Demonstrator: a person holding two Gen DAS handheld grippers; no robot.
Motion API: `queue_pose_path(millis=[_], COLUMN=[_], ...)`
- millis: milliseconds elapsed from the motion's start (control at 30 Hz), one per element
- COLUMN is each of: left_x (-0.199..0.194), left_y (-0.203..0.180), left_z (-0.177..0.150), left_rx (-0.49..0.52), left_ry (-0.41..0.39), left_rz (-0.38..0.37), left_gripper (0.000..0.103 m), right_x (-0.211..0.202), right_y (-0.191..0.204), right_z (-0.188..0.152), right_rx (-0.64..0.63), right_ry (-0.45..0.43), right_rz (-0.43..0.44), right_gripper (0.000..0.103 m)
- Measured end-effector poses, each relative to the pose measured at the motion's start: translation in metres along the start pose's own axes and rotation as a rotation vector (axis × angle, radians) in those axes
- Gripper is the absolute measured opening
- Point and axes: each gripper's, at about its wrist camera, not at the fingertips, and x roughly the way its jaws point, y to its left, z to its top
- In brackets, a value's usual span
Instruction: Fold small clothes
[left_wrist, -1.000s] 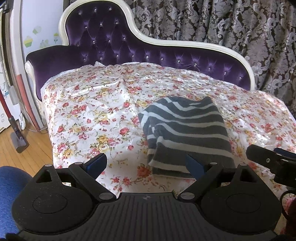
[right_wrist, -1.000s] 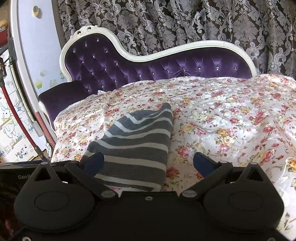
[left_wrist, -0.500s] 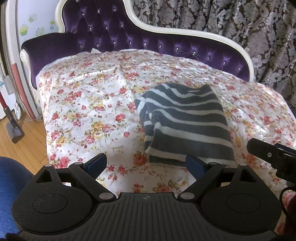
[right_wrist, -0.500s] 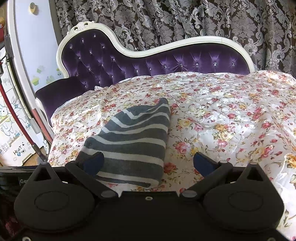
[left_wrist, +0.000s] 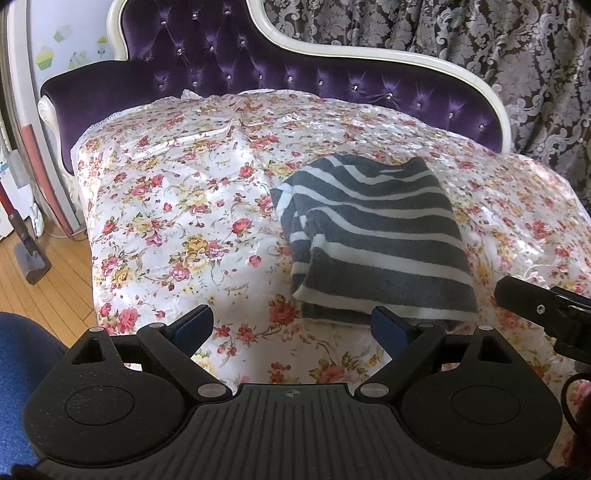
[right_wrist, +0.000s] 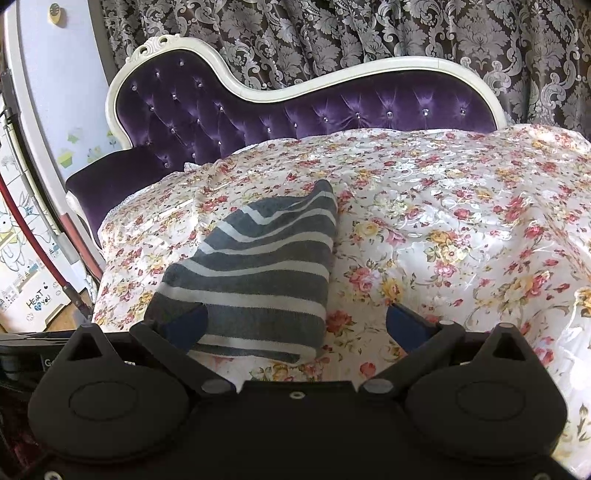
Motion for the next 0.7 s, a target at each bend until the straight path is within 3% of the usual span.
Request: queue_pose_path(millis=[700], left_x=[-0.0008], left_y=[0.0036], left_z=[0.0007], left_rx=[0.013], left_ry=[-0.01], left_rz=[0.014], left_gripper=[0.092], right_x=[0.0048], right_y=[0.0012], right_z=[-0.0029], right_rx=[0.001], right_ry=[0.03], right_rz=[-0.004], right_gripper=[0.102])
